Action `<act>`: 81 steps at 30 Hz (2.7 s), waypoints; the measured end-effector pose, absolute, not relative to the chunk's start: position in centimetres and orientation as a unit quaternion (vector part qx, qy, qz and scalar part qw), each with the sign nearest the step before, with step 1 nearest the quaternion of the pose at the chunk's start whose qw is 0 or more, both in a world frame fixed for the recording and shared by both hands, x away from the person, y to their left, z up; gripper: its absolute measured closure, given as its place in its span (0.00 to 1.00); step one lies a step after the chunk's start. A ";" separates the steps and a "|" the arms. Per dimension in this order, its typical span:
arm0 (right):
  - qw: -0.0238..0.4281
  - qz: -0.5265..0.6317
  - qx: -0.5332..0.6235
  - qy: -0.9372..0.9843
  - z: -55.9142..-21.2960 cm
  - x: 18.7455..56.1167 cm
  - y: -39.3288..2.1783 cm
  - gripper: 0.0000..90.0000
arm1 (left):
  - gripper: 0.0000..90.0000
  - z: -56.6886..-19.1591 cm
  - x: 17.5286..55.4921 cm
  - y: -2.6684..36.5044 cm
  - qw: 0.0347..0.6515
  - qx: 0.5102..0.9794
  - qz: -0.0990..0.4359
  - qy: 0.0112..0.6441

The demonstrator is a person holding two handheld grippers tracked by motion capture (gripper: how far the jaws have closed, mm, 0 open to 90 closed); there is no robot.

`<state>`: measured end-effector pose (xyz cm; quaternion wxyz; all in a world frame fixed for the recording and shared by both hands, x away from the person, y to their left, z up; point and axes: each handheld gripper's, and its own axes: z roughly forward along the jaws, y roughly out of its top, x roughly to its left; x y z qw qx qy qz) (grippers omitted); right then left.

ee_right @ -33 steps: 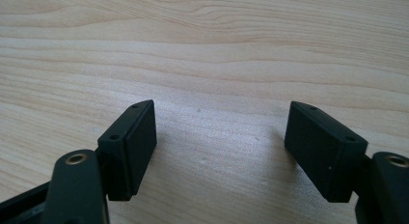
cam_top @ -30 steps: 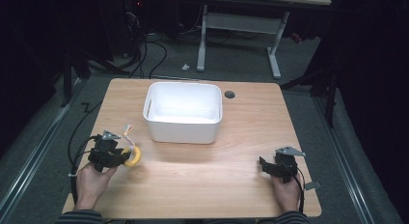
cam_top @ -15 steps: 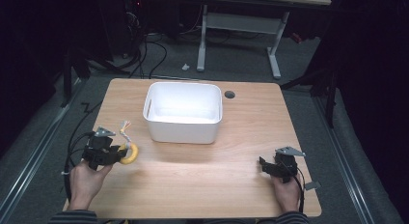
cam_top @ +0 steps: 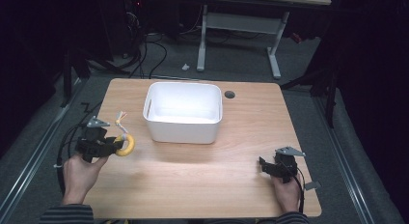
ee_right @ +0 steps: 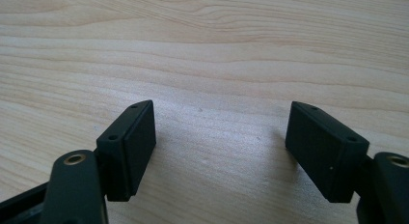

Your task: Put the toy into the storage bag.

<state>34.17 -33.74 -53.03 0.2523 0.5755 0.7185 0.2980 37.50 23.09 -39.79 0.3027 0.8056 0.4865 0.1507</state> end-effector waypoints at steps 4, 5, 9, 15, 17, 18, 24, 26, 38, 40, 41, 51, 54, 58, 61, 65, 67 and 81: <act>0.252 0.298 0.576 0.719 -53.0 34.2 -33.7 0.29 | 0.73 -39.2 37.8 22.9 0.307 0.805 0.147 0.486; 0.252 0.298 0.575 0.719 -53.0 34.2 -33.7 0.29 | 0.73 -39.2 37.8 22.9 0.307 0.806 0.146 0.485; 0.252 0.298 0.575 0.719 -53.0 34.2 -33.7 0.29 | 0.73 -38.9 38.2 22.8 0.307 0.806 0.143 0.486; 0.251 0.298 0.575 0.719 -53.0 34.2 -33.7 0.29 | 0.73 -38.4 38.8 22.7 0.319 0.801 0.140 0.486; 0.252 0.298 0.574 0.720 -53.0 34.2 -33.7 0.29 | 0.73 -38.0 39.0 22.5 0.321 0.802 0.141 0.484; 0.252 0.298 0.574 0.720 -53.0 34.2 -33.7 0.29 | 0.73 -37.8 39.1 22.3 0.321 0.802 0.142 0.482; 0.251 0.298 0.574 0.720 -53.0 34.1 -33.7 0.29 | 0.73 -36.9 39.9 21.5 0.330 0.803 0.143 0.476; 0.251 0.298 0.574 0.720 -53.0 34.1 -33.7 0.29 | 0.73 -36.6 40.2 21.3 0.336 0.801 0.138 0.476; 0.252 0.300 0.571 0.721 -53.1 34.1 -33.7 0.29 | 0.73 -34.9 41.4 19.0 0.340 0.808 0.145 0.459; 0.252 0.300 0.571 0.721 -53.1 34.1 -33.7 0.29 | 0.73 -34.6 41.6 18.6 0.337 0.811 0.149 0.455; 0.252 0.299 0.571 0.722 -53.0 34.1 -33.7 0.29 | 0.73 -34.4 41.7 18.4 0.336 0.813 0.150 0.452; 0.251 0.299 0.570 0.722 -53.0 34.1 -33.7 0.29 | 0.73 -33.9 43.0 16.2 0.334 0.823 0.144 0.437; 0.251 0.299 0.570 0.723 -53.0 34.1 -33.7 0.29 | 0.73 -33.9 43.4 15.6 0.333 0.825 0.144 0.433; 0.251 0.300 0.571 0.722 -53.0 34.1 -33.7 0.29 | 0.73 -34.0 43.7 14.9 0.325 0.830 0.147 0.429; 0.250 0.300 0.570 0.723 -53.0 34.1 -33.7 0.29 | 0.73 -34.1 43.8 14.4 0.319 0.833 0.149 0.427; 0.250 0.300 0.570 0.723 -53.0 34.1 -33.7 0.29 | 0.73 -34.3 44.1 13.9 0.321 0.832 0.149 0.427; 0.250 0.300 0.570 0.723 -53.0 34.1 -33.7 0.29 | 0.73 -34.4 44.4 13.6 0.317 0.835 0.148 0.424; 0.250 0.300 0.570 0.723 -53.0 34.1 -33.7 0.29 | 0.73 -35.0 46.5 11.8 0.309 0.839 0.147 0.423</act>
